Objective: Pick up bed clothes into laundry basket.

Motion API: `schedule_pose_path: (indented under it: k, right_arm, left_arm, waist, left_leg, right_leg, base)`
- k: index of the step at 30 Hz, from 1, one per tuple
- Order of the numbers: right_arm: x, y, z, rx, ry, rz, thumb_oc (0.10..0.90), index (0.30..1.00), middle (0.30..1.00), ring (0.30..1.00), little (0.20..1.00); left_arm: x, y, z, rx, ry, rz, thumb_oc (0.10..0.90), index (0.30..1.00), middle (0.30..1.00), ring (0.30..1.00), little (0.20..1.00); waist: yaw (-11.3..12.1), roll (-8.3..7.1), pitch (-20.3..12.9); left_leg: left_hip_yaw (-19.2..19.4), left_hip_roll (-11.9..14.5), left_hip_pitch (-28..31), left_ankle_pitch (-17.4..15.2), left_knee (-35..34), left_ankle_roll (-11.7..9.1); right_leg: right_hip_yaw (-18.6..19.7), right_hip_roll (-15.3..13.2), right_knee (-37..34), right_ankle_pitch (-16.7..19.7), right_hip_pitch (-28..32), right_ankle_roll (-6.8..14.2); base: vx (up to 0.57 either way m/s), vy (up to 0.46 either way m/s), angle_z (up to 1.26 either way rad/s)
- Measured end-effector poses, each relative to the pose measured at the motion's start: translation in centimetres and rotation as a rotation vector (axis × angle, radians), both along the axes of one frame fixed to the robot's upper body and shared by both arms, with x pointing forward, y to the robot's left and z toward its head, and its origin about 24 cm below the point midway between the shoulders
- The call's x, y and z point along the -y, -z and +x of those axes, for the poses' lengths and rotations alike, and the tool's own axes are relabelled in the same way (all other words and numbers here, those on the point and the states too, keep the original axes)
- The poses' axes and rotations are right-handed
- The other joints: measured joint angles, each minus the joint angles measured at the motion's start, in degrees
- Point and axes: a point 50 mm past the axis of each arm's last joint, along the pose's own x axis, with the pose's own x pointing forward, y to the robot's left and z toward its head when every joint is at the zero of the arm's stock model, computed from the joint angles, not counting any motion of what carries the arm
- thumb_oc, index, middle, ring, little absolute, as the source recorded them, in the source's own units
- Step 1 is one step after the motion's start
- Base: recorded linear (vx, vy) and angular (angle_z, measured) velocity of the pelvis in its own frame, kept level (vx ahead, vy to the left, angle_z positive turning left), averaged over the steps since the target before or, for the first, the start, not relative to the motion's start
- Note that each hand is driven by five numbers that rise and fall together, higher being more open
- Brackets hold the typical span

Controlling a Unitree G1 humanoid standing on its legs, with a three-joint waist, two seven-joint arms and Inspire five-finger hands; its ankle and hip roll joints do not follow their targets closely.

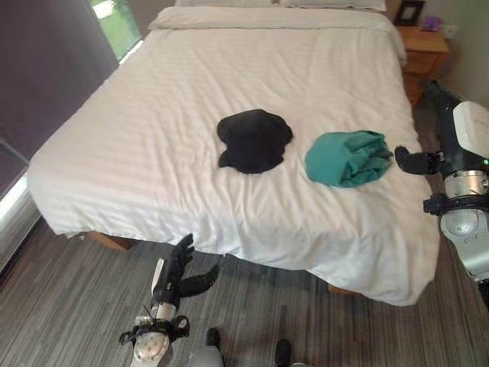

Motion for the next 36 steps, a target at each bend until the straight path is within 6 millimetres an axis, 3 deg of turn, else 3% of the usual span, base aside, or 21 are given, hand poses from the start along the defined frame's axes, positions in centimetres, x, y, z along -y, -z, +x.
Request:
schedule_pose_path:
  k: [2,3,4,5,8,11,14,15,16,17,19,20,22,25,29,31,33,35,36]
  right_arm:
    - [0.6,0.9,0.0,-0.06,0.023,-0.002,0.8,0.9,0.9,0.9,0.9]
    - [0.7,0.9,0.0,-0.067,0.029,-0.005,0.8,0.9,0.9,0.9,0.9]
    - [1.0,1.0,-0.1,-0.068,0.04,-0.002,0.8,0.9,0.9,0.9,0.9]
    - [1.4,1.3,-0.2,-0.084,0.062,0.002,0.8,0.9,0.9,0.9,0.9]
    - [2.6,1.9,-0.1,-0.116,0.124,0.012,0.8,0.9,0.9,0.9,0.9]
    - [2.5,1.6,1.0,-0.117,0.144,0.037,0.8,0.9,0.9,0.9,0.9]
    - [2.5,1.8,1.6,-0.128,0.159,0.062,0.8,0.9,0.9,0.9,0.9]
    - [2.6,1.7,2.3,-0.127,0.181,0.099,0.436,0.354,0.354,0.354,0.354]
    - [2.8,1.6,2.5,-0.128,0.205,0.13,0.436,0.354,0.354,0.354,0.354]
    - [2.9,1.6,2.9,-0.142,0.229,0.17,0.4,0.3,0.3,0.3,0.3]
    - [2.9,2.2,3.3,-0.184,0.262,0.211,0.4,0.3,0.3,0.3,0.3]
    - [2.8,2.4,3.5,-0.204,0.268,0.243,0.4,0.3,0.3,0.3,0.3]
    - [2.9,2.1,3.6,-0.2,0.269,0.263,0.4,0.3,0.3,0.3,0.3]
    - [2.8,0.9,3.9,-0.18,0.245,0.289,0.4,0.3,0.3,0.3,0.3]
    - [3.2,-2.1,3.5,-0.077,0.193,0.321,0.4,0.3,0.3,0.3,0.3]
    - [5.1,-4.1,1.0,0.068,0.163,0.363,0.4,0.3,0.3,0.3,0.3]
    - [7.1,-4.8,-2.4,0.217,0.172,0.413,0.4,0.3,0.3,0.3,0.3]
    - [9.9,-3.2,-6.7,0.341,0.252,0.501,0.4,0.3,0.3,0.3,0.3]
    - [10.8,-2.7,-8.1,0.371,0.287,0.542,0.4,0.3,0.3,0.3,0.3]
  left_arm:
    - [-0.2,0.6,-1.3,-0.041,-0.021,-0.017,0.8,0.9,0.9,0.9,0.9]
    - [-0.1,0.9,-1.9,-0.057,-0.021,-0.022,0.8,0.9,0.9,0.9,0.9]
    - [-0.2,1.1,-2.2,-0.069,-0.022,-0.02,0.8,0.9,0.9,0.9,0.9]
    - [-0.5,0.9,-1.8,-0.061,-0.016,-0.006,0.8,0.9,0.9,0.9,0.9]
    - [-1.0,-0.1,-0.2,-0.01,0.006,0.02,0.8,0.9,0.9,0.9,0.9]
    - [-1.5,-0.5,1.1,0.016,0.013,0.049,0.8,0.9,0.9,0.9,0.9]
    - [-1.7,0.9,1.5,-0.05,0.016,0.073,0.8,0.9,0.9,0.9,0.9]
    - [-1.9,2.3,1.2,-0.112,0.014,0.093,0.8,0.9,0.9,0.9,0.9]
    - [-1.9,3.3,1.2,-0.165,0.011,0.104,0.8,0.9,0.9,0.9,0.9]
    - [-2.1,5.0,0.4,-0.261,-0.02,0.102,0.8,0.9,0.9,0.9,0.9]
    - [-2.5,7.8,-1.5,-0.448,-0.053,0.107,0.8,0.9,0.9,0.9,0.9]
    - [-3.0,9.8,-4.2,-0.631,-0.085,0.121,0.8,0.9,0.9,0.9,0.9]
    - [-3.8,11.1,-7.7,-0.811,-0.141,0.118,0.8,0.9,0.9,0.9,0.9]
    - [-5.6,11.6,-11.7,-0.977,-0.23,0.129,0.8,0.9,0.9,0.9,0.9]
    - [-8.8,10.6,-11.9,-0.97,-0.321,0.166,0.8,0.9,0.9,0.9,0.9]
    - [-12.0,8.7,-10.0,-0.865,-0.4,0.212,0.8,0.9,0.9,0.9,0.9]
    - [-16.0,5.7,-7.6,-0.743,-0.457,0.303,0.8,0.9,0.9,0.9,0.9]
    - [-21.2,-0.2,-4.4,-0.505,-0.57,0.459,0.8,0.9,0.9,0.9,0.9]
    - [-22.2,-2.1,-3.5,-0.432,-0.604,0.502,0.8,0.9,0.9,0.9,0.9]
  waist:
    - [0.73,1.4,-0.51]
    - [0.58,2.89,-1.08]
    - [-0.56,4.1,-1.47]
    - [-0.49,2.87,-0.65]
    - [0.78,1.92,-0.07]
    - [1.03,1.85,-0.03]
    - [1.4,1.58,0.16]
    - [1.27,1.67,0.15]
    - [1.15,1.73,0.11]
    - [0.71,1.63,0.18]
    - [0.46,1.06,0.53]
    - [-0.11,0.5,0.85]
    - [-0.7,0.16,1.05]
    - [-0.68,0.12,1.09]
    - [-0.8,0.23,1.03]
    - [-0.71,0.31,1.01]
    - [-1.05,0.42,1.02]
    - [-1.68,0.09,0.65]
    - [-2.06,0.03,0.61]
  left_leg:
    - [-0.14,-0.38,0.74,0.97,0.13,0.97]
    - [-0.16,-0.38,1.23,4.36,0.62,1.9]
    - [-0.12,-0.21,1.77,2.27,-0.86,2.66]
    - [0.01,-1.77,1.6,2.58,-0.84,3.11]
    - [-0.09,-4.64,1.37,1.73,-0.84,4.64]
    - [-0.4,-5.1,-0.73,1.66,-0.84,4.76]
    - [-0.6,-5.03,-1.75,1.71,-0.85,4.82]
    - [-0.59,-4.79,-2.41,1.72,-0.84,4.81]
    - [-0.59,-4.61,-2.98,1.72,-0.85,4.81]
    - [-0.63,-4.33,-3.78,1.72,-0.85,4.79]
    - [-0.49,-4.02,-4.07,1.72,-0.85,4.79]
    - [-0.48,-3.95,-4.07,1.72,-0.85,4.79]
    - [-0.26,-3.9,-4.01,1.71,-0.85,4.79]
    - [-0.05,-4.0,-2.75,1.71,-0.85,4.79]
    - [0.01,-4.02,-1.76,1.68,-0.86,4.75]
    - [-0.07,-4.27,-1.35,1.28,-0.86,4.74]
    - [0.04,-4.59,-0.54,0.64,-0.87,4.99]
    - [0.09,-5.06,0.63,-0.52,-0.91,4.77]
    - [0.13,-5.37,0.8,-0.48,-0.9,4.88]
  right_leg:
    - [0.25,0.54,0.03,-0.91,0.46,1.03]
    - [0.39,1.24,0.03,-1.31,0.47,1.65]
    - [-0.05,1.61,0.03,-2.04,0.64,2.67]
    - [0.1,0.09,0.06,-2.14,0.48,3.34]
    - [0.03,-2.56,0.05,-2.69,0.41,5.09]
    - [-0.14,-2.96,0.04,-2.76,-1.6,5.69]
    - [-0.26,-2.8,0.05,-2.78,-2.45,5.75]
    - [-0.14,-2.71,0.04,-2.8,-3.16,5.78]
    - [-0.09,-2.65,0.04,-2.79,-3.77,5.78]
    - [-0.15,-2.3,0.05,-2.71,-4.44,5.72]
    - [-0.03,-2.03,0.06,-2.6,-4.8,5.74]
    - [-0.01,-2.07,0.06,-2.6,-4.76,5.74]
    - [0.1,-2.07,0.06,-2.58,-4.69,5.75]
    - [0.26,-2.24,0.06,-2.6,-3.51,5.75]
    - [0.45,-2.37,0.04,-2.69,-2.56,5.73]
    - [0.27,-2.49,0.04,-2.86,-2.03,5.68]
    - [0.14,-2.77,0.07,-3.15,-1.17,5.91]
    - [0.31,-3.31,0.48,-3.6,-0.16,6.23]
    - [0.31,-3.56,0.44,-3.59,0.18,6.27]
  base:
    - [0.06,0.043,-0.07]
    - [0.05,0.037,-0.02]
    - [0.05,0.046,0.17]
    - [0.02,0.044,0.17]
    - [-0.08,0.036,0.1]
    - [-0.1,0.024,0.08]
    - [-0.1,0.037,0.02]
    - [-0.05,0.034,-0.05]
    - [-0.01,0.039,-0.02]
    - [0.02,0.035,-0.01]
    - [0.05,0.041,-0.02]
    - [0.06,0.041,0.0]
    - [0.07,0.037,0.02]
    - [0.09,0.037,-0.01]
    - [0.09,0.052,0.01]
    - [0.07,0.06,0.09]
    - [0.07,0.038,0.08]
    - [0.06,0.001,0.04]
    - [0.07,-0.029,0.03]
